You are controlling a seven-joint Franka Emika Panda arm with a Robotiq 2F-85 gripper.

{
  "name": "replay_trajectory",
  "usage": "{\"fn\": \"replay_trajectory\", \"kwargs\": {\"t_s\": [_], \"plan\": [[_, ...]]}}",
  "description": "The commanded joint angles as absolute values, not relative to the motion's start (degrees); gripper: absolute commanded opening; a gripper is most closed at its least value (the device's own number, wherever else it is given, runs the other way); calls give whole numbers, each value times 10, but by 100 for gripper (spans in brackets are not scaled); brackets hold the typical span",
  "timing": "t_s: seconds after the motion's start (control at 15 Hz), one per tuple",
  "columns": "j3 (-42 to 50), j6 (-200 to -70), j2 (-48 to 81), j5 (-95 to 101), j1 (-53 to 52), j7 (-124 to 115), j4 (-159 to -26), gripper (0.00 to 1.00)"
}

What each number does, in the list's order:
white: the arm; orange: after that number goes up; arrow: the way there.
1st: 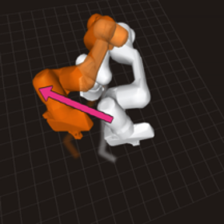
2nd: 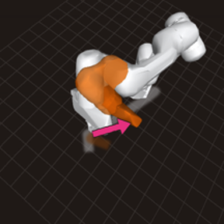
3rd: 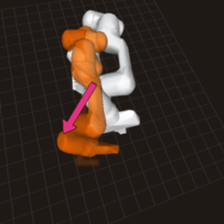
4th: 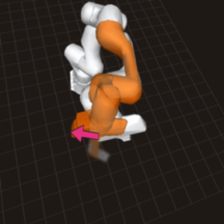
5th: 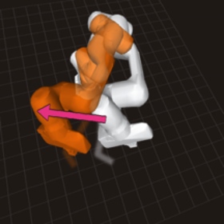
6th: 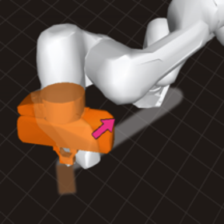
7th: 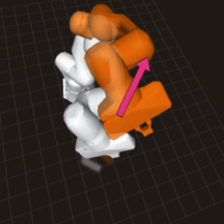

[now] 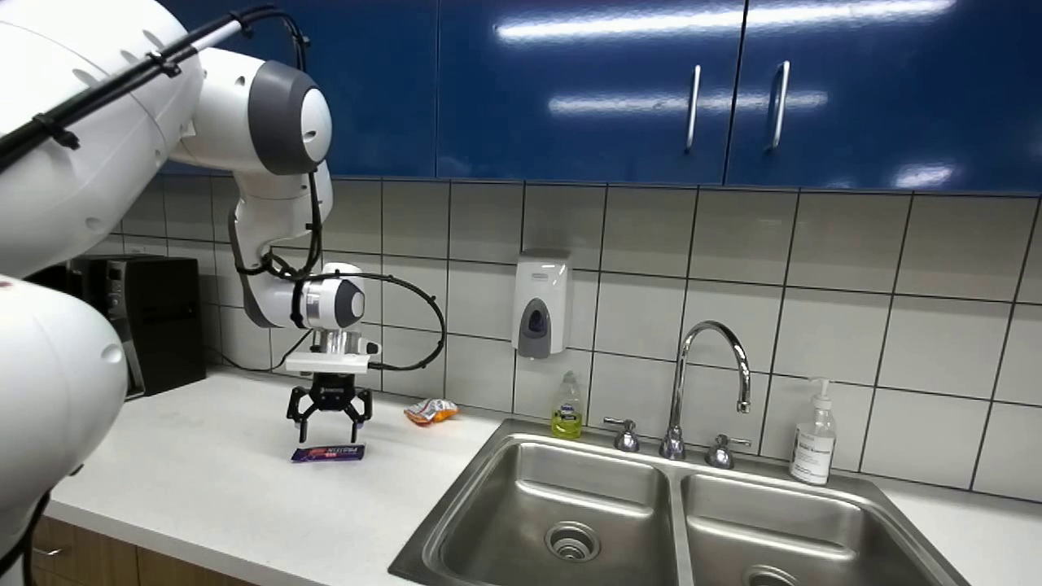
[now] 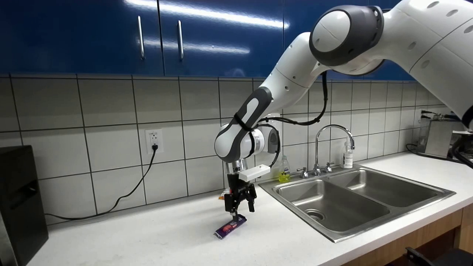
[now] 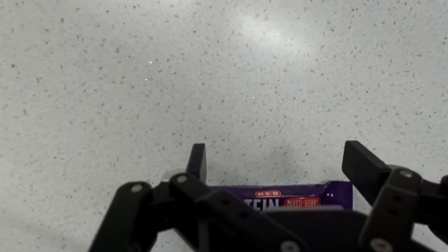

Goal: Move the chocolate bar to the sink

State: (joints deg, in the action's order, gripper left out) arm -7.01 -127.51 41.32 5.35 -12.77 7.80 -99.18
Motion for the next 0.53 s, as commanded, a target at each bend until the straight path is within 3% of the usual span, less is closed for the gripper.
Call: {"fn": "replay_trajectory", "kwargs": {"t_s": [0.0,0.47], "plan": [[-67,-1270,435,75,-133,72,-958,100],[-73,-1273,448,75,-129,76,-946,100]]}}
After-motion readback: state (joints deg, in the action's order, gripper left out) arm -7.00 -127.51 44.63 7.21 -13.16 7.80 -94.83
